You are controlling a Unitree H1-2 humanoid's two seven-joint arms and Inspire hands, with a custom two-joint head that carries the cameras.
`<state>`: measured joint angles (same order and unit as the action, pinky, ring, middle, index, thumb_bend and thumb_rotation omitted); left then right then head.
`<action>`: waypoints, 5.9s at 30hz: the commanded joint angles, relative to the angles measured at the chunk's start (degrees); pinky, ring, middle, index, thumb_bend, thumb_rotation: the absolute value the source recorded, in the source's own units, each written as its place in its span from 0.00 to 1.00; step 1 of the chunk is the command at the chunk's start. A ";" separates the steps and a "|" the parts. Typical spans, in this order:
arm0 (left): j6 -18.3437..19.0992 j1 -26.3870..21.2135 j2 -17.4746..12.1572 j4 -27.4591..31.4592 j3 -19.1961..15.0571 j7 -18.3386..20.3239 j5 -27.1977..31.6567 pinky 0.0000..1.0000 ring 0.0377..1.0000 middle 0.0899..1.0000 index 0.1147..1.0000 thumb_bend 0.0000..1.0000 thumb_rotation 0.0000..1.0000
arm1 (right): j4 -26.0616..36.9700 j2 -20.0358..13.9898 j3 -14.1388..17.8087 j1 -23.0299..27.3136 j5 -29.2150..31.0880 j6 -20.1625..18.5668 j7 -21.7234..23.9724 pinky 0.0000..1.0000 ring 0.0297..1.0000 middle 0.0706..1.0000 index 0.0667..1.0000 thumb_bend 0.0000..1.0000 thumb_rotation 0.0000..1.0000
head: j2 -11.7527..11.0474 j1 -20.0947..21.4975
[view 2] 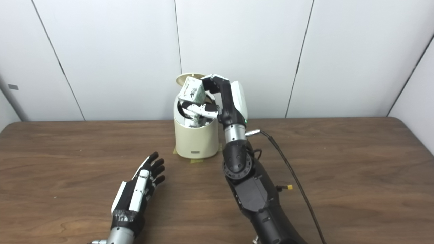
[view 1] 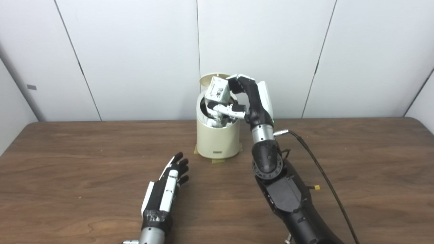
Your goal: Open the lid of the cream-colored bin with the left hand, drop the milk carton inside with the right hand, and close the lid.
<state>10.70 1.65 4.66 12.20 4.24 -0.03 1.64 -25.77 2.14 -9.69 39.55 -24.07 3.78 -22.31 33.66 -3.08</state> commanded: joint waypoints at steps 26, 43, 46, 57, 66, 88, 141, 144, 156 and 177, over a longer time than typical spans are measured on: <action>-0.19 -1.05 0.08 2.27 0.13 0.17 -0.06 0.89 0.91 0.89 0.92 0.43 0.83 | 2.15 1.23 2.23 1.49 2.74 0.16 2.77 0.61 0.63 0.60 0.58 0.85 0.27 | 0.53 0.40; -0.67 -3.77 -0.77 -0.07 -3.01 0.66 2.82 0.91 0.92 0.91 0.94 0.41 0.87 | 12.20 0.77 4.93 -2.10 3.28 -13.62 5.45 0.50 0.59 0.64 0.69 0.49 0.53 | -0.39 1.91; 0.52 -5.29 -0.95 0.15 -4.47 0.46 4.41 0.92 0.93 0.92 0.95 0.41 0.91 | 14.97 0.13 6.08 -3.57 5.99 -14.94 7.93 0.54 0.63 0.67 0.71 0.45 0.54 | -0.58 2.04; 3.72 -14.77 -4.74 -1.79 -7.17 0.28 4.35 0.91 0.93 0.93 0.94 0.41 0.95 | 24.09 -0.40 9.54 -10.30 13.56 -19.37 13.99 0.62 0.72 0.75 0.75 0.42 0.65 | -1.30 1.93; 5.17 -26.32 -10.58 -8.78 -7.93 2.32 4.62 0.94 0.94 0.93 0.94 0.46 0.90 | 31.95 -1.79 12.61 -19.00 21.38 -21.99 19.02 0.68 0.75 0.77 0.75 0.46 0.53 | -1.65 1.32; 3.93 -46.09 -14.21 -24.23 -3.80 6.86 1.19 0.90 0.89 0.87 0.87 0.52 0.90 | 36.44 -0.92 11.90 -32.65 28.29 -20.21 21.30 0.86 0.92 0.94 1.00 0.51 0.85 | -2.11 1.08; -14.79 -48.94 -26.01 -24.15 18.24 8.42 -42.17 0.75 0.80 0.78 0.76 0.50 1.00 | 33.13 0.47 8.76 -34.04 23.59 -14.20 18.98 0.62 0.73 0.77 0.96 0.41 0.91 | -2.06 2.08; -17.73 -49.05 -27.43 -24.13 20.59 7.23 -47.52 0.83 0.80 0.75 0.74 0.49 1.00 | 33.13 0.47 8.69 -34.04 23.39 -14.25 19.18 0.62 0.73 0.76 0.96 0.42 0.91 | -2.00 2.12; -23.67 -47.69 -27.99 -24.03 24.46 5.93 -58.60 0.90 0.84 0.74 0.74 0.46 1.00 | 33.35 0.94 8.78 -33.94 22.91 -14.61 18.76 0.63 0.73 0.77 0.97 0.43 0.89 | -1.45 2.65; -21.69 -47.37 -27.41 -21.45 27.42 13.74 -69.00 0.95 0.85 0.77 0.73 0.38 0.96 | 35.21 2.04 10.50 -35.16 25.76 -14.91 18.94 0.64 0.73 0.75 0.97 0.42 0.82 | 0.18 2.48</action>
<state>-11.81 -43.50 -22.34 -9.83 31.36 10.84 -66.91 7.17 3.58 0.51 3.15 0.72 -12.87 -3.70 33.83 -0.53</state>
